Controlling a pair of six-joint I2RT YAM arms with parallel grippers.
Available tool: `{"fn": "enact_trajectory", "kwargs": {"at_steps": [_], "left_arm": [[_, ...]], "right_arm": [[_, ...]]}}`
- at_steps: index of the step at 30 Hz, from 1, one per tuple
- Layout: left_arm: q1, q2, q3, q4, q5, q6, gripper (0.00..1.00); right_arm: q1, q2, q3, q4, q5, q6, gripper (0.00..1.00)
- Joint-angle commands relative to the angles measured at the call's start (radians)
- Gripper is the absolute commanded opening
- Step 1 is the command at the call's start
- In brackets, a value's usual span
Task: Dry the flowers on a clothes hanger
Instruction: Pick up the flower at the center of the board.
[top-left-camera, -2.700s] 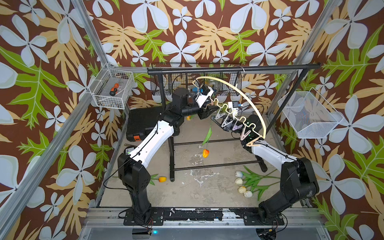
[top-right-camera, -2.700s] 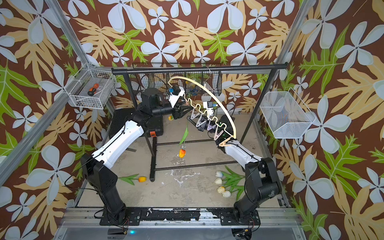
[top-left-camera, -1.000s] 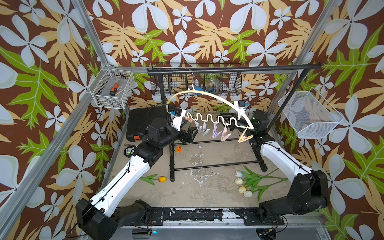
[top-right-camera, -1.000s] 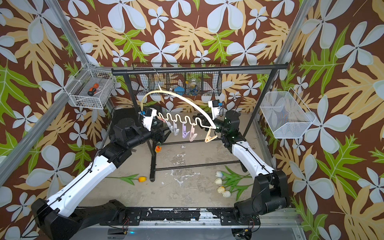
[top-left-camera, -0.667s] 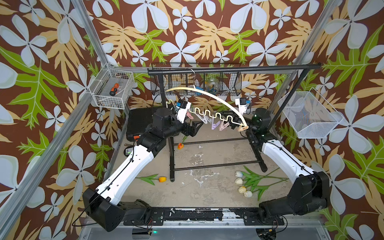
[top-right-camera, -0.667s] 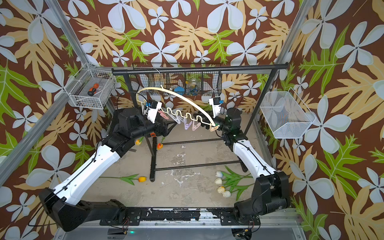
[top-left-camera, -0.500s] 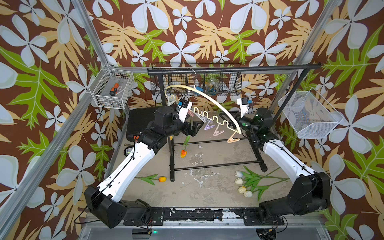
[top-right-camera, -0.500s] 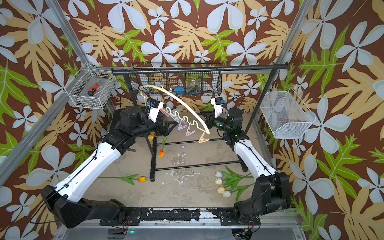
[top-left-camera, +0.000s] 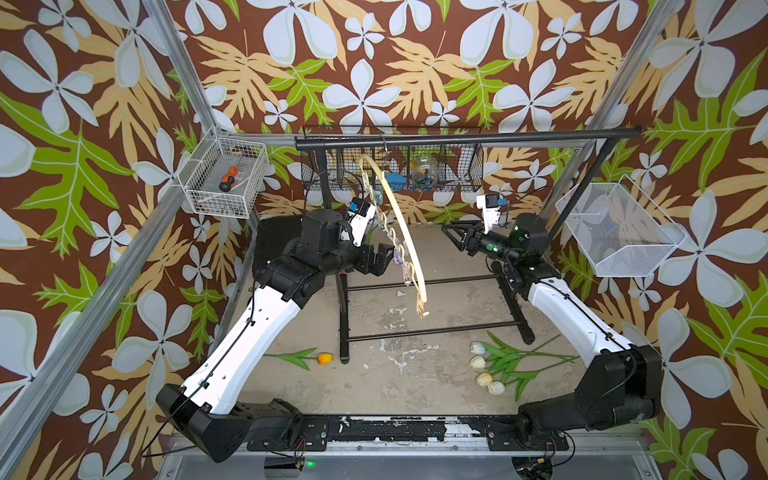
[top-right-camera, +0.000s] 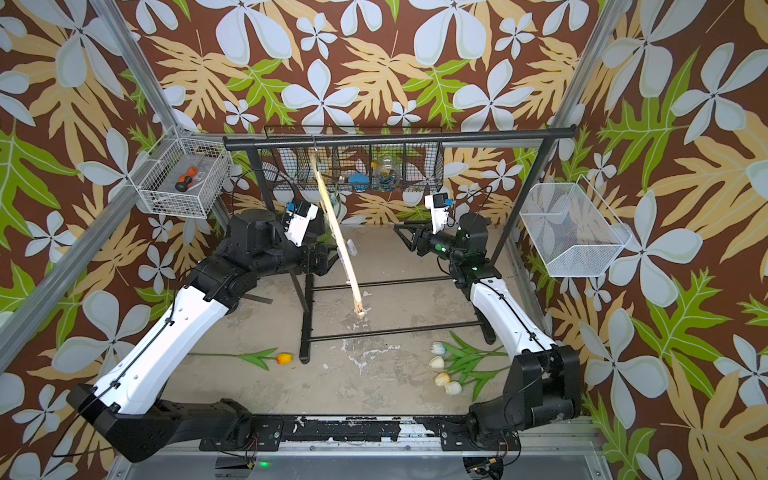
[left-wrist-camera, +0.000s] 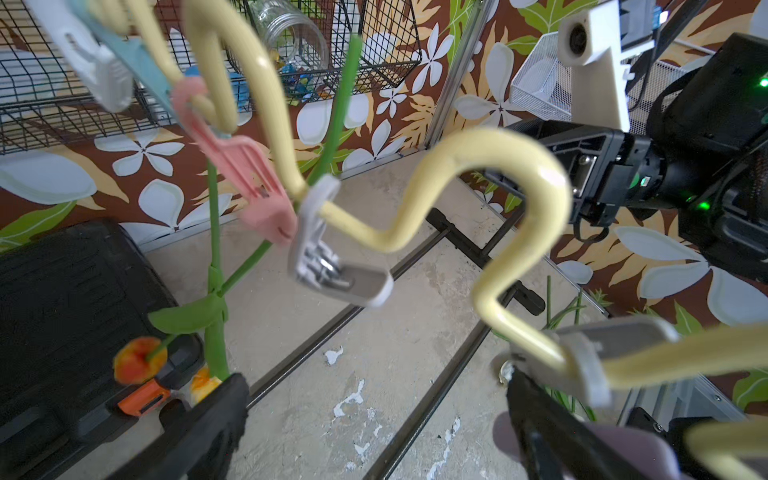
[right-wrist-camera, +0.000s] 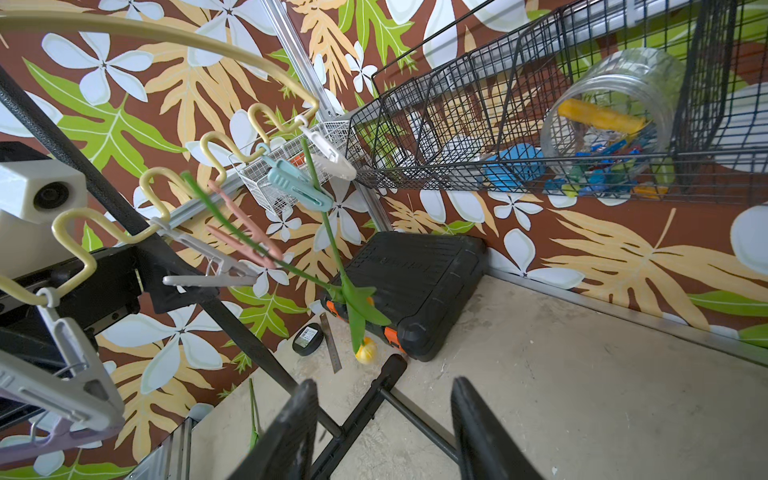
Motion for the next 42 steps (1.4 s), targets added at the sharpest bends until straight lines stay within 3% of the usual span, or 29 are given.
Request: {"fn": "enact_trajectory", "kwargs": {"at_steps": [1,14,19,22,25,31,36,42], "left_arm": [[0.001,-0.012,0.037,-0.066,-0.042,-0.012,0.98],[0.002,-0.053,0.139,-0.212,-0.143,-0.022,0.89],[0.002,-0.06,0.179,-0.268,-0.173,-0.013,0.77],[0.002,-0.061,0.2,-0.295,-0.193,0.007,0.64],[0.002,-0.055,0.22,-0.339,-0.255,0.008,0.63],[0.002,-0.069,0.22,-0.364,-0.361,-0.029,0.74],[0.002,-0.076,0.261,-0.412,-0.444,-0.055,0.75],[0.002,-0.046,0.301,-0.529,-0.638,-0.104,0.73]], "right_arm": [[-0.002,-0.002,0.015,0.007,0.0,-0.013,0.53],[-0.002,-0.02,0.059,-0.04,0.002,-0.022,0.53],[-0.004,-0.024,0.062,-0.051,0.002,-0.026,0.53],[-0.004,-0.025,0.074,-0.063,0.002,-0.027,0.52],[-0.004,-0.028,0.085,-0.077,-0.001,-0.028,0.52],[-0.005,-0.046,0.107,-0.099,-0.005,-0.017,0.52],[-0.005,-0.067,0.114,-0.119,-0.004,-0.015,0.51],[-0.007,-0.083,0.136,-0.168,-0.007,-0.014,0.52]]}}
